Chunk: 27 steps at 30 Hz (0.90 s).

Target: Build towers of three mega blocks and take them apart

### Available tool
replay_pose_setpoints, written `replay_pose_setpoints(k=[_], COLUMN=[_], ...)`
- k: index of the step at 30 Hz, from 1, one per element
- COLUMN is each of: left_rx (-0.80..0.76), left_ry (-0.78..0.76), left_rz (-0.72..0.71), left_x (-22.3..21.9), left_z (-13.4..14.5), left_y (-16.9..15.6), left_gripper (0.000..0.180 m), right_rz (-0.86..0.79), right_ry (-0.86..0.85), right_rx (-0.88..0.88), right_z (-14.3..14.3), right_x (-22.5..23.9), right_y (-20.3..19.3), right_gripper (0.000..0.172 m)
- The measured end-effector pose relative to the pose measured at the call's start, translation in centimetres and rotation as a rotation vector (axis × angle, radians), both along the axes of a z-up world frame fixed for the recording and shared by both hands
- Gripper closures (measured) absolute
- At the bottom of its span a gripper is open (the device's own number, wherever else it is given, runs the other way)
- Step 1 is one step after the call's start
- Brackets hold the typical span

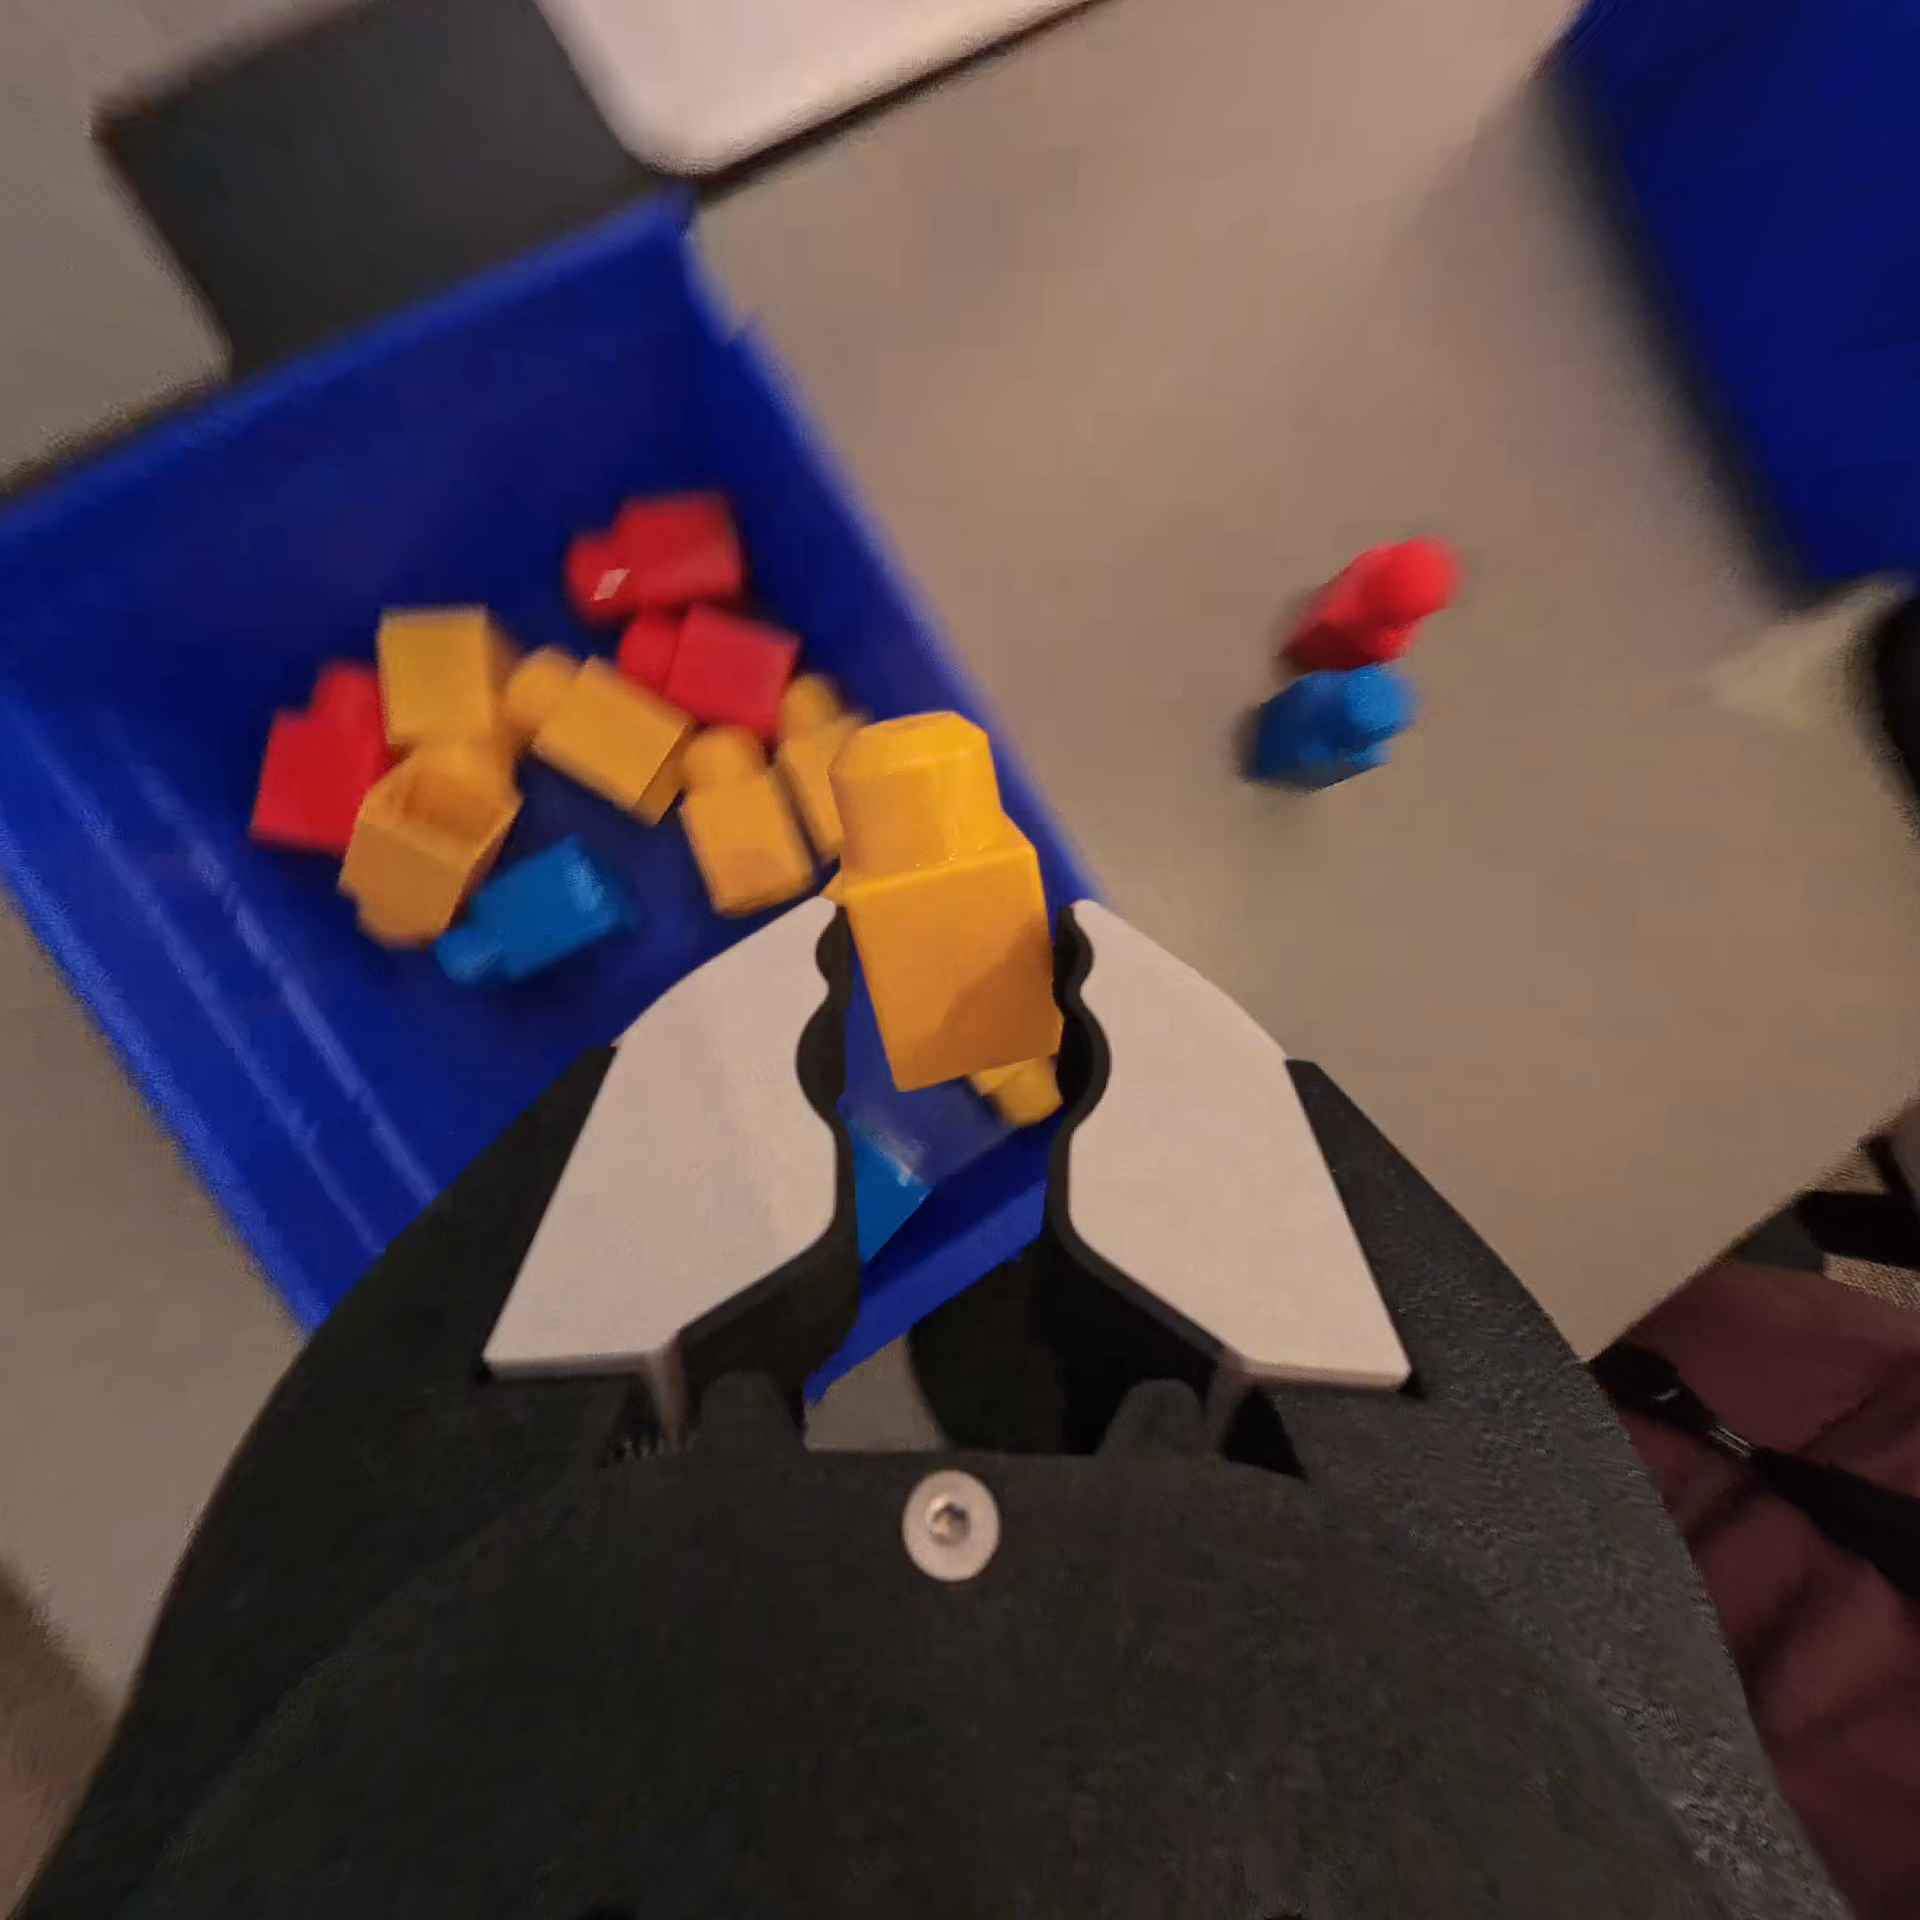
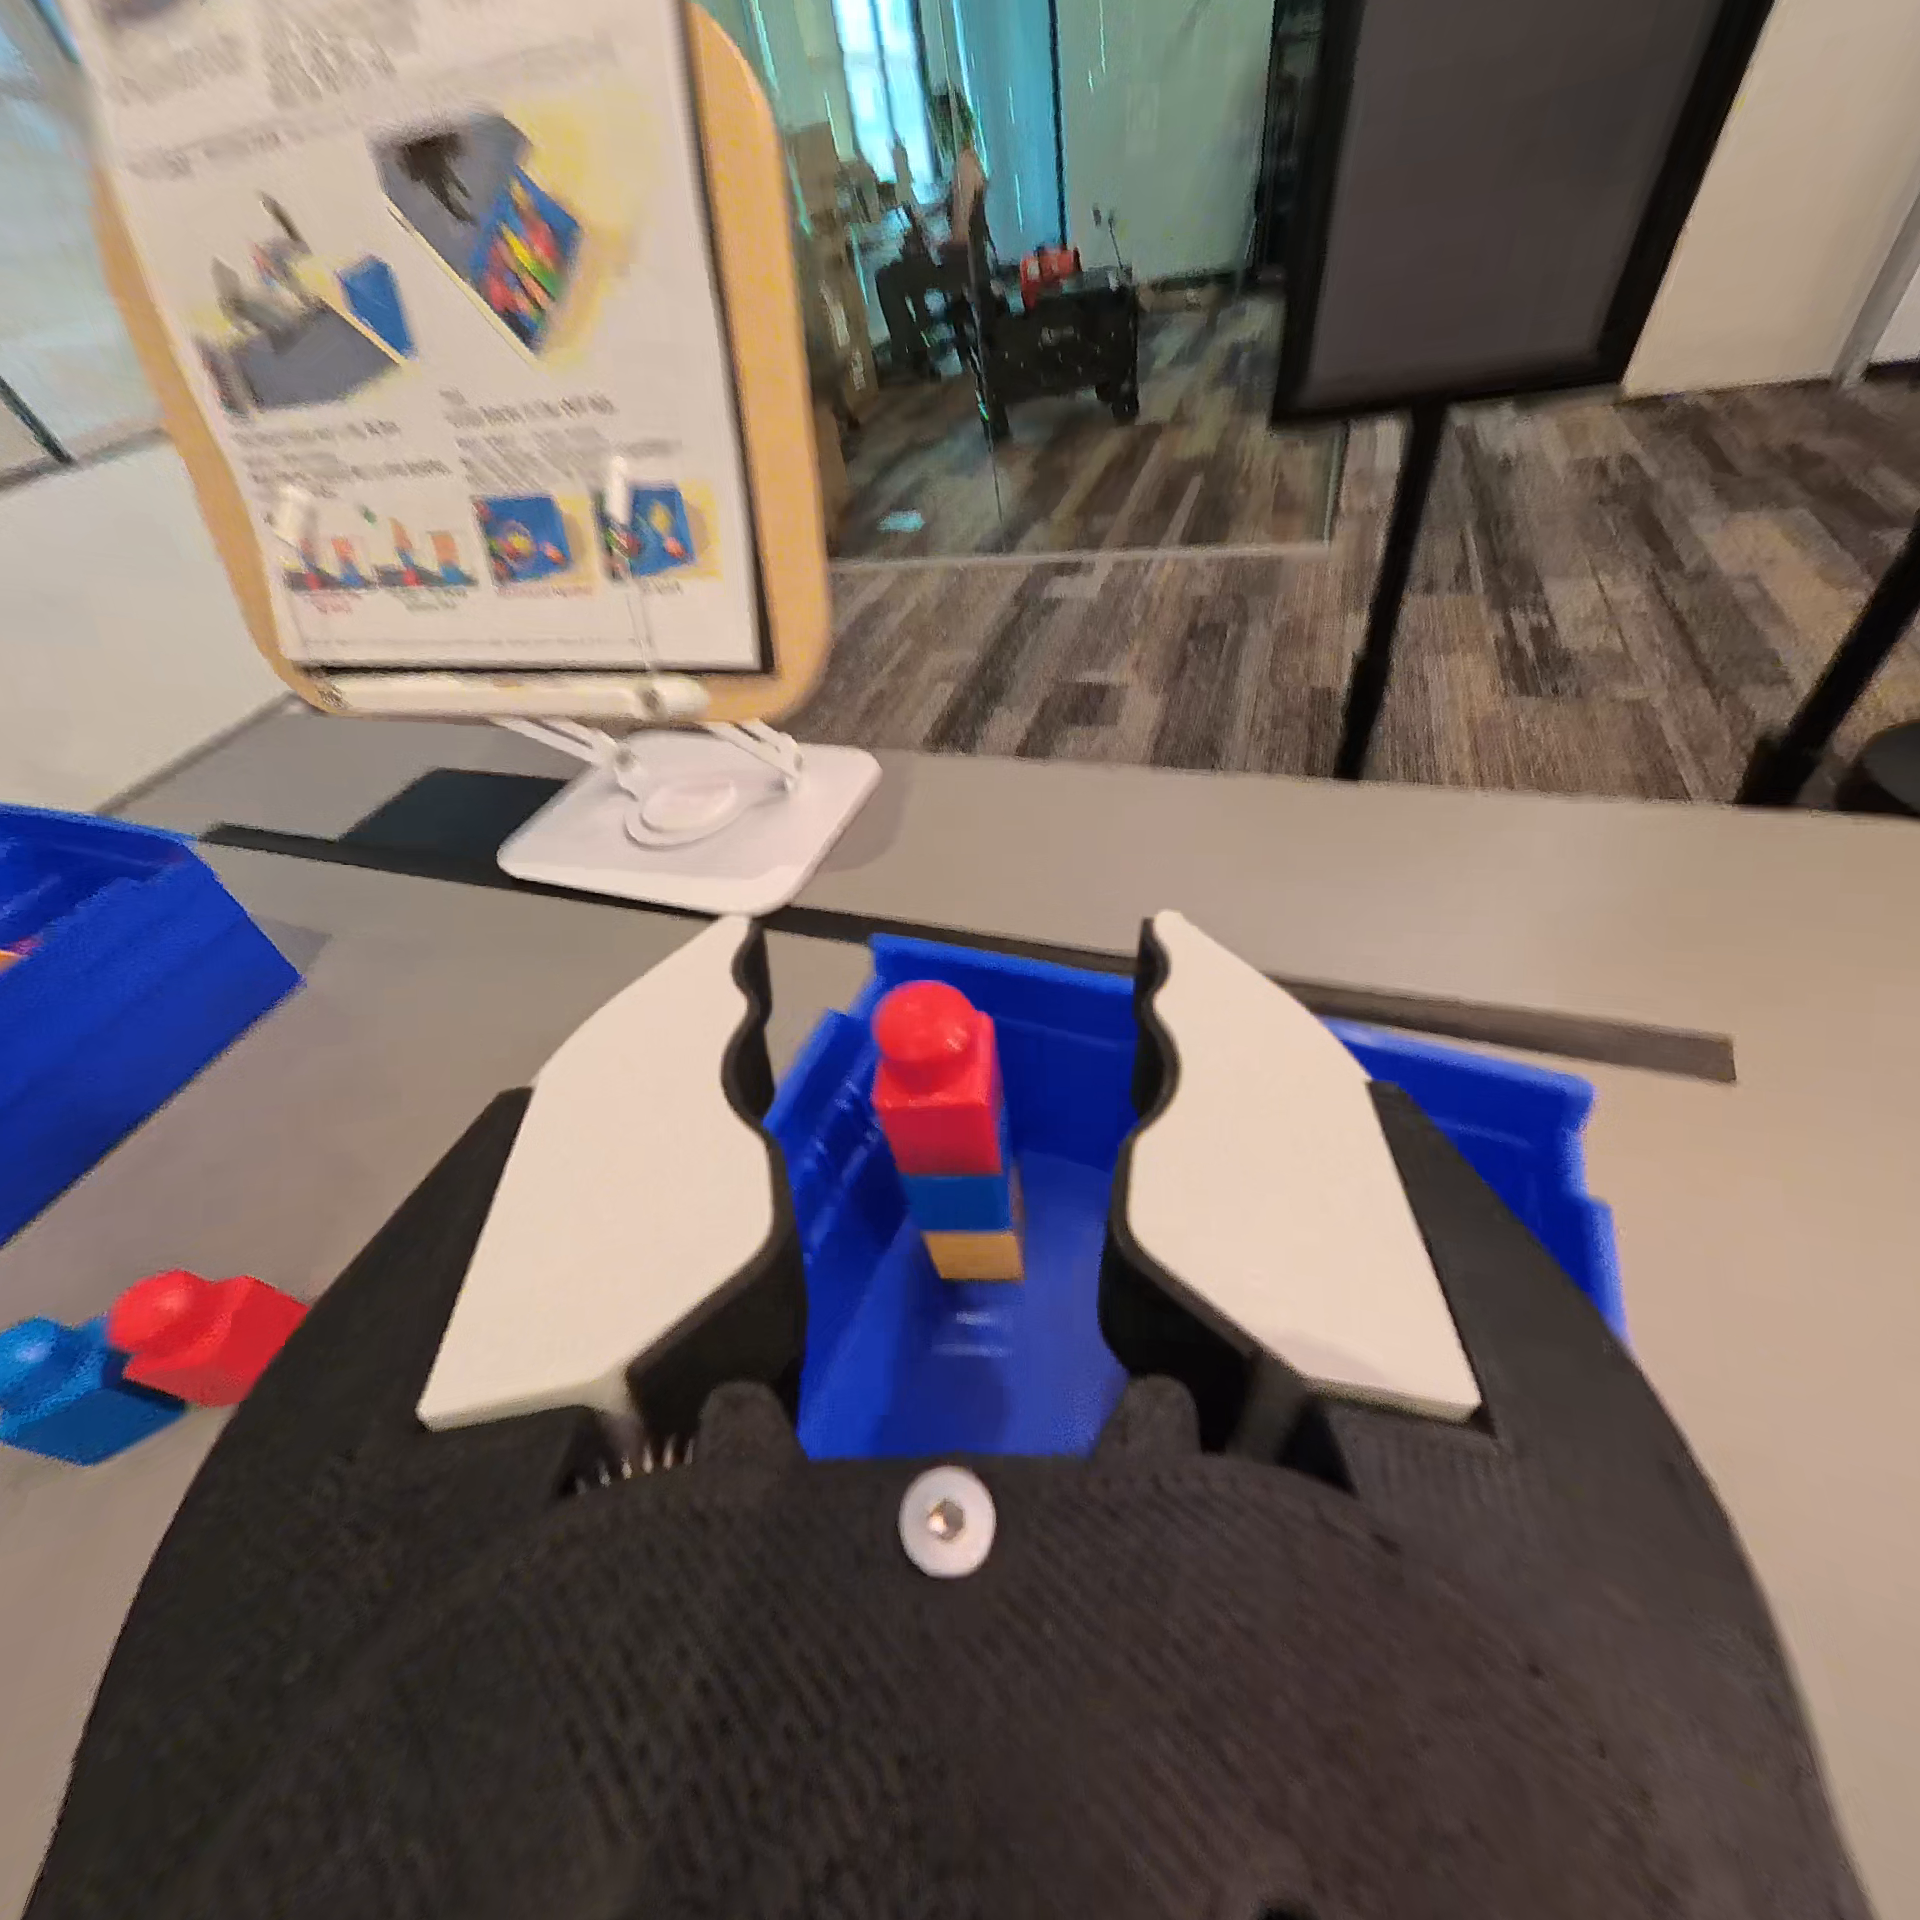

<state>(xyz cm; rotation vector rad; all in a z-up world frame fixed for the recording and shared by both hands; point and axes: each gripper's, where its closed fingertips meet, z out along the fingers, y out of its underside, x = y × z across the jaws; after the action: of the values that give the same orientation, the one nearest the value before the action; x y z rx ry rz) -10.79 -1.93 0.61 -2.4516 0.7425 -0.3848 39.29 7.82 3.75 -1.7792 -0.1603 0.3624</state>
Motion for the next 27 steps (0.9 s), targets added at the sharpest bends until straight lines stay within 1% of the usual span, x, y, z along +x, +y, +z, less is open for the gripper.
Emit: replay_pose_setpoints(k=[2,4,5,7,9,10,12,15,17,19,21,23,24,25,27], left_rx=[0.090,0.138,0.153,0.193,0.215,0.221,0.221,0.274,0.250,0.241,0.228,0.232,0.228,0.219,0.274], left_ry=[-0.089,-0.134,-0.151,-0.168,-0.190,-0.199,-0.192,-0.116,-0.112,-0.134,-0.148,-0.153,-0.160,-0.157,-0.132], left_rz=[-0.153,-0.339,-0.421,-0.550,-0.645,-0.673,-0.717,-0.739,-0.741,-0.739,-0.745,-0.747,-0.756,-0.765,-0.766], left_x=[3.2,6.9,8.7,12.1,14.9,16.0,17.4,18.1,18.3,18.7,18.8,19.0,19.1,19.0,18.8], left_z=[2.4,3.5,3.8,4.0,4.0,3.9,3.4,2.5,2.0,2.0,1.9,1.9,1.9,1.8,1.9], left_y=[-1.4,-3.3,-4.1,-5.2,-6.2,-6.6,-7.2,-6.8,-6.9,-6.9,-7.0,-6.9,-7.1,-7.2,-6.8], left_gripper=[0.143,0.143,0.143,0.143,0.143,0.143,0.143,0.144,0.144,0.143,0.144,0.144,0.144,0.144,0.145], right_rz=[0.076,0.235,0.361,0.712,1.066,1.173,1.243,1.314,1.362,1.408,1.419,1.450,1.456,1.454,1.418], right_ry=[0.046,0.118,0.171,0.311,0.454,0.476,0.414,0.235,0.181,0.198,0.220,0.238,0.226,0.195,0.138], right_rx=[0.100,0.197,0.243,0.318,0.294,0.261,0.241,0.202,0.169,0.158,0.119,0.089,0.085,0.096,0.120], right_z=[2.7,5.6,7.1,9.6,10.5,10.2,8.5,4.6,2.7,2.2,1.7,1.6,1.4,1.3,1.1], right_x=[-2.5,-6.7,-9.4,-15.5,-20.5,-22.2,-24.8,-27.4,-28.7,-29.6,-30.4,-31.1,-31.3,-31.4,-31.4], right_y=[-0.7,-2.2,-3.4,-7.4,-11.7,-12.9,-13.6,-14.2,-14.7,-15.3,-15.3,-15.8,-16.0,-16.0,-15.7], right_gripper=[0.107,0.112,0.117,0.130,0.129,0.127,0.120,0.115,0.114,0.116,0.119,0.126,0.140,0.142,0.142])
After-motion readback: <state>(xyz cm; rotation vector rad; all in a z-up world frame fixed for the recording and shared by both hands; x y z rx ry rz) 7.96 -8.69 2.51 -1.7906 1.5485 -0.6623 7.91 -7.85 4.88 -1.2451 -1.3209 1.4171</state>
